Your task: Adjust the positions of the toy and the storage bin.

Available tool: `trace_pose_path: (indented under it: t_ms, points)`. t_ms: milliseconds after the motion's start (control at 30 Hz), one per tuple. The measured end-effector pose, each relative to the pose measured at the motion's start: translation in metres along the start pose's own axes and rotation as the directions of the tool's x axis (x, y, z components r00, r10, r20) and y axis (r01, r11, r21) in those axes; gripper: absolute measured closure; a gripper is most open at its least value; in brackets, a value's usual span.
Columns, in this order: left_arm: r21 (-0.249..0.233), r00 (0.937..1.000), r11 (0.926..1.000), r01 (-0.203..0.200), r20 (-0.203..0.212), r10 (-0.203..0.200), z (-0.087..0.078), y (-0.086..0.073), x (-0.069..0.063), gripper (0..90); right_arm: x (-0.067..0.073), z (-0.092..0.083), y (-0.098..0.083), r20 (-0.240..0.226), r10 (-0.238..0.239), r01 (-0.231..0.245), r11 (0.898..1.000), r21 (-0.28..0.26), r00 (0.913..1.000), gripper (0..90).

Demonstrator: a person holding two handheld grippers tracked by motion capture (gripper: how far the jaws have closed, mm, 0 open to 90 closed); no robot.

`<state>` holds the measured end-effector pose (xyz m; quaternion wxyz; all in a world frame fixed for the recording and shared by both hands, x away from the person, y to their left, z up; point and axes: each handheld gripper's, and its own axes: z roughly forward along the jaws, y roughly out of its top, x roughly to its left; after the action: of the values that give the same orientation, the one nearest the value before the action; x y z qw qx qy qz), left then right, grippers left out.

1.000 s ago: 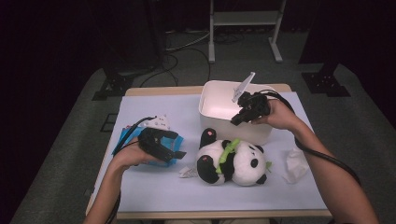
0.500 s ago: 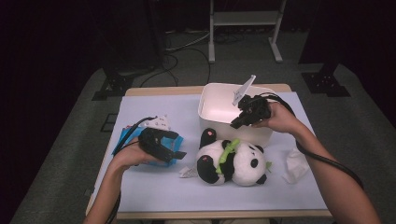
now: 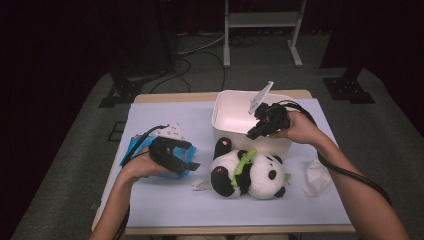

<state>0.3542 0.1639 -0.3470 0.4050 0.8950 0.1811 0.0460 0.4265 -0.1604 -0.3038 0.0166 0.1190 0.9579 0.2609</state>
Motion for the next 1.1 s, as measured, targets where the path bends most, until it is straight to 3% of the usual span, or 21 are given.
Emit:
trace_pose_path:
  t_ms: [233, 300, 400, 667, 833, 1100]
  points:
    - [0.011, 1.0000, 0.9999, 0.003, -0.002, -0.003, 0.004, -0.002, 0.001, 15.5, 0.003, -0.019, -0.005, 0.013, 0.024, -0.023, 0.997, -0.073, 0.9996, 70.4]
    - [0.013, 1.0000, 0.9999, 0.003, -0.002, -0.003, 0.005, -0.002, 0.001, 15.6, 0.004, -0.023, -0.007, -0.004, 0.037, -0.038, 0.994, -0.099, 0.9993, 69.5]
    - [0.016, 1.0000, 0.9999, 0.007, -0.002, -0.007, 0.007, -0.003, 0.001, 15.5, 0.007, -0.026, -0.008, 0.011, 0.040, -0.039, 0.993, -0.107, 0.9991, 67.8]
    - [0.018, 0.9999, 0.9997, 0.016, -0.003, -0.016, 0.011, -0.004, 0.001, 13.1, 0.026, -0.036, -0.016, 0.001, 0.030, -0.029, 0.988, -0.154, 0.9995, 63.0]
    - [0.026, 0.9999, 0.9996, 0.013, -0.002, -0.013, 0.015, -0.003, 0.001, 12.5, 0.037, -0.028, -0.018, -0.035, 0.011, -0.016, 0.991, -0.132, 0.9993, 60.1]
    - [0.036, 0.9999, 0.9993, 0.009, 0.008, -0.009, 0.019, -0.005, -0.001, 12.2, 0.041, -0.014, -0.022, -0.072, 0.002, -0.009, 0.995, -0.100, 0.9974, 56.3]
